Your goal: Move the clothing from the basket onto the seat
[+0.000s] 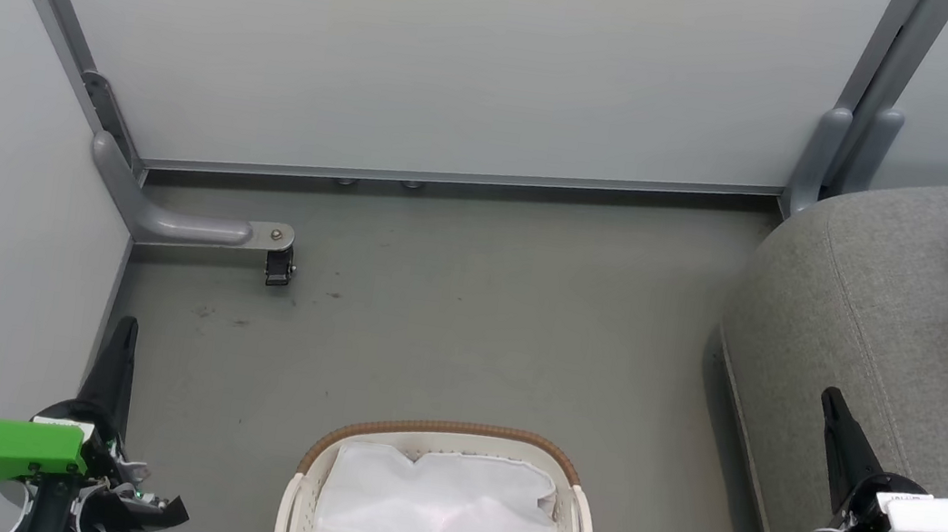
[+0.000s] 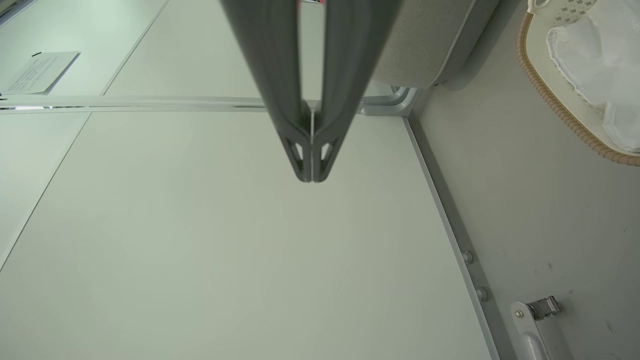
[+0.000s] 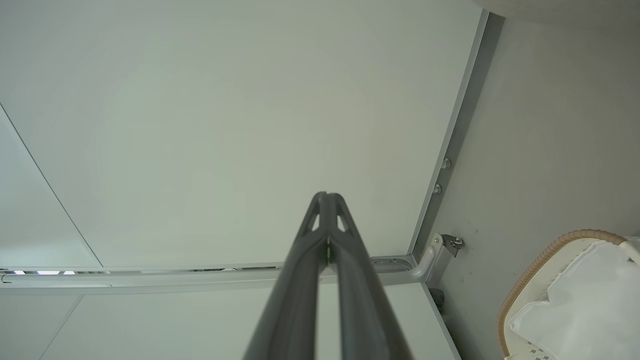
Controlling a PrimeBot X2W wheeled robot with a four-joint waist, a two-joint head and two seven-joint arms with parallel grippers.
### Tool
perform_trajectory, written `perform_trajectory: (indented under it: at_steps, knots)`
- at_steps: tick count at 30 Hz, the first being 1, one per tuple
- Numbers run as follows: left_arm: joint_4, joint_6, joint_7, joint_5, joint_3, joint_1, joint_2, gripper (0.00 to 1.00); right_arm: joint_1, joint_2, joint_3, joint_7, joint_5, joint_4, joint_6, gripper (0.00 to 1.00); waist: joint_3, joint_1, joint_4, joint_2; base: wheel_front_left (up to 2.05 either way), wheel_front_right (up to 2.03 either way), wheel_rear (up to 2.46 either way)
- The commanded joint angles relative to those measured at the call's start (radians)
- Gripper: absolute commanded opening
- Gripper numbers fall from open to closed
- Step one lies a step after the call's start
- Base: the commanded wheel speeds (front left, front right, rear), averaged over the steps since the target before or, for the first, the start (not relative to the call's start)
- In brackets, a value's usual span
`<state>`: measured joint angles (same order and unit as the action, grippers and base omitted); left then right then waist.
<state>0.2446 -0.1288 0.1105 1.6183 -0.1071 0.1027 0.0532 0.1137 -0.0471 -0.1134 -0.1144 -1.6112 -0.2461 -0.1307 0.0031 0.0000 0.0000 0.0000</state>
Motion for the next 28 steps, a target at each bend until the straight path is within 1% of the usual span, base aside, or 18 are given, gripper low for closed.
perform_trajectory:
  at_steps: [1, 28]
  knots:
    - [-0.001, -0.004, 0.002, -0.002, -0.005, 0.011, 0.003, 0.00, -0.010, -0.006, -0.002, -0.003, -0.003, 0.004, 0.000, 0.00, 0.000, 0.0000, 0.000, 0.0000, 0.00, 0.00, 0.00]
    - [-0.001, -0.004, 0.003, -0.004, -0.006, 0.011, 0.001, 0.00, -0.010, -0.006, -0.002, -0.003, -0.003, 0.004, 0.000, 0.00, 0.000, 0.0000, 0.000, 0.0000, 0.00, 0.00, 0.00]
